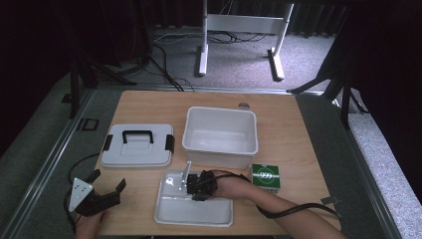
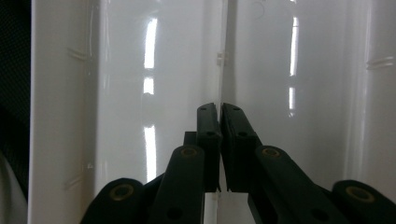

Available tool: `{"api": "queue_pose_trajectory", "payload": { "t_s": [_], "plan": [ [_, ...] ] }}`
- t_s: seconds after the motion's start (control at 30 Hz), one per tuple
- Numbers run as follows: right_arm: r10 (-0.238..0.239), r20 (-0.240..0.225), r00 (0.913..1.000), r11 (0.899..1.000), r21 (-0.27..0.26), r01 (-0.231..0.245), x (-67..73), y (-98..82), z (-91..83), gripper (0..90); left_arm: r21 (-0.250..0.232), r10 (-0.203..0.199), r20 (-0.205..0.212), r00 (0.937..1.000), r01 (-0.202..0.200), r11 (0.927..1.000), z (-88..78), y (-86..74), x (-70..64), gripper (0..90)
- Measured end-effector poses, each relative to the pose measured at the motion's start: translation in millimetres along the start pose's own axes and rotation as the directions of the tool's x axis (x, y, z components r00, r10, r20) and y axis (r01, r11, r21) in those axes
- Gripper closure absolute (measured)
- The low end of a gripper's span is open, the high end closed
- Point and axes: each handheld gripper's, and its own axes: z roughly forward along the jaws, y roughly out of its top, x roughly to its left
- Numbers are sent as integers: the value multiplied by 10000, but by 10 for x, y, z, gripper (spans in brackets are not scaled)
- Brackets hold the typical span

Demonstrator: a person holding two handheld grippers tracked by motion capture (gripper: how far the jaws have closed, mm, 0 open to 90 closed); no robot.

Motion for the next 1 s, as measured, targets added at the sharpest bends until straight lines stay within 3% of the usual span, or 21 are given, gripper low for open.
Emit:
{"api": "queue_pose_trajectory", "payload": {
  "t_s": [0.07,0.1,0.4,0.63,0.7,1.0],
  "plan": [
    [55,-38,10000,10000,3,-55,-4,0,4,843,22,14,-31,10000,-14,10000,1,1,-2,20],
    [28,106,9999,10000,40,-28,-2,4,-5,754,24,9,-38,10000,-9,10000,1,1,-3,20],
    [210,22,9998,9986,-482,-209,-49,-65,-300,517,138,80,-78,9999,-79,9999,2,3,-11,20],
    [583,-95,9983,9944,-883,-590,-103,-269,-530,458,134,92,-79,9999,-91,9999,1,3,-12,20],
    [583,56,9983,9942,-913,-576,-108,-321,-580,444,127,92,-79,9999,-91,9999,0,2,-12,21],
    [827,96,9965,9820,-1710,-798,-152,-671,-867,368,109,68,-69,10000,-67,9999,-2,2,-10,21]
  ]
}}
